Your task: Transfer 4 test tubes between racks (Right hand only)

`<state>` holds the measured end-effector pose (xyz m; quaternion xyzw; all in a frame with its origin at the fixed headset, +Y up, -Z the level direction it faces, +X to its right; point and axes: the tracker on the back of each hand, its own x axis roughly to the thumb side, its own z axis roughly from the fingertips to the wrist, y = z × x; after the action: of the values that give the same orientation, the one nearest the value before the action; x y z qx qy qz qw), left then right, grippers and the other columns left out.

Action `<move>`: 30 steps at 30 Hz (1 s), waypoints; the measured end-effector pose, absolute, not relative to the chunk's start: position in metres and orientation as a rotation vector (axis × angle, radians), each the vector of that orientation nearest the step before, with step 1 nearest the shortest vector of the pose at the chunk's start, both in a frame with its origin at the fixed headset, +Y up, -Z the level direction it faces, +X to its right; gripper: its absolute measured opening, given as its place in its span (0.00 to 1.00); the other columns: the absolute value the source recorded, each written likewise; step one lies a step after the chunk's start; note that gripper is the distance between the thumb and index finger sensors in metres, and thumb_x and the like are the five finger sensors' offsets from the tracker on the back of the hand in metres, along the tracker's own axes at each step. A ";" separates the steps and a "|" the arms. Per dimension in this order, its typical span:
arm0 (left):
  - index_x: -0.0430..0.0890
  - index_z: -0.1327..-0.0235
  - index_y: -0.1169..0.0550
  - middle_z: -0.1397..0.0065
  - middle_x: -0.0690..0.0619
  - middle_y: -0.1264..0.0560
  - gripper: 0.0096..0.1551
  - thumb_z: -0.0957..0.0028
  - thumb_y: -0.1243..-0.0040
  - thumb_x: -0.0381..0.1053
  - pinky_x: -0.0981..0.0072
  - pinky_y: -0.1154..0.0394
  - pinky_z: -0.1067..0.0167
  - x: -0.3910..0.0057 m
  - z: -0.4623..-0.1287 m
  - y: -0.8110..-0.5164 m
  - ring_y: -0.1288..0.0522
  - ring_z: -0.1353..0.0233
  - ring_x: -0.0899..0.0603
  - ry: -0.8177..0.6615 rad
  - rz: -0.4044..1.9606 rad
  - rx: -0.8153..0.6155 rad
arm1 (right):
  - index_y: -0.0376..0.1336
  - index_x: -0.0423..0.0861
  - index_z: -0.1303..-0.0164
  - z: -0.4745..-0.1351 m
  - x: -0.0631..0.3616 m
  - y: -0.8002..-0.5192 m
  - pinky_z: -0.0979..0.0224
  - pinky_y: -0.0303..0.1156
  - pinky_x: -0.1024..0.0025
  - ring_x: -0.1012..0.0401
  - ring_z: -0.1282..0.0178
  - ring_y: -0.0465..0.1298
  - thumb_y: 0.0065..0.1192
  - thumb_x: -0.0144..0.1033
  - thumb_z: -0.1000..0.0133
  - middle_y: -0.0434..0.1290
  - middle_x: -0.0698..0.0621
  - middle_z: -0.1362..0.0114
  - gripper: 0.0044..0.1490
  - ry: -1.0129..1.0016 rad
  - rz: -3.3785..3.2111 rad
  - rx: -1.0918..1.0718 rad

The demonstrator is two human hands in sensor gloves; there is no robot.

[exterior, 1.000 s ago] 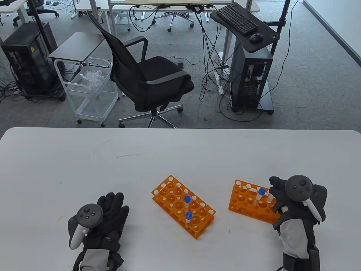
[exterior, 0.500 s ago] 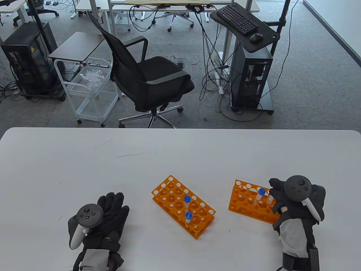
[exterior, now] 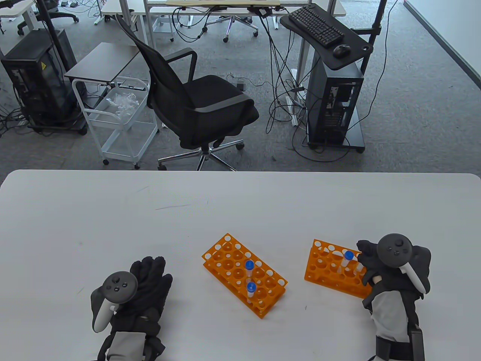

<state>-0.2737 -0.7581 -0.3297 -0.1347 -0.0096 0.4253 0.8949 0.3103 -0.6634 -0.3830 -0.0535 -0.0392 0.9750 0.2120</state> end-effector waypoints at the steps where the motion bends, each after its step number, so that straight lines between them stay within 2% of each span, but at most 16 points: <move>1: 0.65 0.16 0.59 0.14 0.61 0.70 0.41 0.40 0.66 0.73 0.55 0.85 0.26 -0.274 -0.330 -0.758 0.82 0.19 0.52 -0.019 0.882 -0.279 | 0.70 0.42 0.34 -0.383 0.310 -0.664 0.30 0.60 0.33 0.40 0.36 0.75 0.68 0.32 0.48 0.78 0.39 0.34 0.30 -0.104 2.705 -0.150; 30: 0.65 0.16 0.59 0.14 0.61 0.70 0.41 0.40 0.66 0.73 0.55 0.85 0.26 -0.274 -0.330 -0.758 0.82 0.19 0.52 -0.020 0.882 -0.279 | 0.69 0.43 0.33 -0.385 0.312 -0.673 0.30 0.60 0.33 0.40 0.34 0.74 0.70 0.33 0.49 0.78 0.39 0.32 0.31 -0.020 2.688 -0.165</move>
<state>-0.2736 -0.7580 -0.3297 -0.1347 -0.0094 0.4254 0.8949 0.3115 -0.6730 -0.3848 -0.0599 -0.0071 0.9731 0.2222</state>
